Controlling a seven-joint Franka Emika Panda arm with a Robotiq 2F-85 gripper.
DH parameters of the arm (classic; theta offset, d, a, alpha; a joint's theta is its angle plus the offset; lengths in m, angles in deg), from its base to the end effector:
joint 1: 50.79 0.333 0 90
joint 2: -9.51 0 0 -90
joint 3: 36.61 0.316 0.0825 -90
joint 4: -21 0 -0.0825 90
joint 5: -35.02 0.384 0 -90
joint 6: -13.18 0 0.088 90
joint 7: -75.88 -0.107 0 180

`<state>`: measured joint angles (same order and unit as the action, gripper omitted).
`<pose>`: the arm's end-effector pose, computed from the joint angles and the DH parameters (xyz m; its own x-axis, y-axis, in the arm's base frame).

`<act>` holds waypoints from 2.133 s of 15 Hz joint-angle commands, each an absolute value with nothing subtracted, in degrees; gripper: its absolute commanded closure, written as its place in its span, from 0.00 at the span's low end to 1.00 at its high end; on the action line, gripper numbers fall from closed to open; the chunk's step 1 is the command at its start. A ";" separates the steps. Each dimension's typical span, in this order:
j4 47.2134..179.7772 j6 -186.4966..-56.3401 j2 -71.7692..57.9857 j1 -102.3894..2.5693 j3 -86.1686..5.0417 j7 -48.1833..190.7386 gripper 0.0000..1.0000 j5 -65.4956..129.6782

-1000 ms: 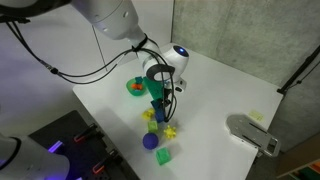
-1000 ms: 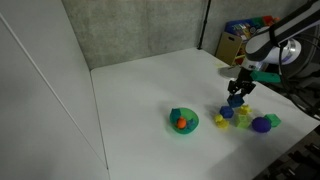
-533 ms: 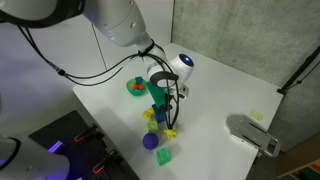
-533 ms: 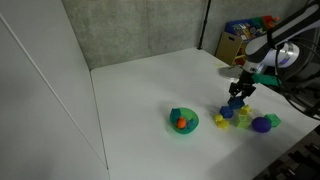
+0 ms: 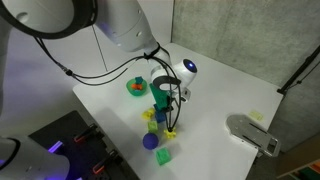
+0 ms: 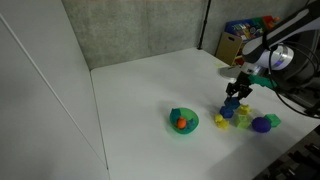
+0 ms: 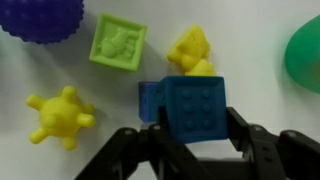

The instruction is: Pick up the blue block from the green bowl and put it on the blue block on the table

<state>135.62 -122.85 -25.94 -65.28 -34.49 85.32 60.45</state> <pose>0.5618 -0.1179 0.1267 0.9013 -0.3596 -0.2415 -0.4192 -0.8646 -0.2771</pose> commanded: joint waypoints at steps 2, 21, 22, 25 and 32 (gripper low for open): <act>132.61 -121.21 -27.94 -66.97 -33.14 86.61 0.66 62.80; 132.40 -120.83 -27.26 -66.71 -33.20 85.85 0.00 62.49; 132.71 -120.80 -26.47 -66.55 -33.27 85.81 0.00 62.34; 134.77 -121.31 -22.60 -64.55 -34.48 84.30 0.00 60.14; 143.58 -122.28 -9.82 -57.84 -37.29 80.32 0.00 50.46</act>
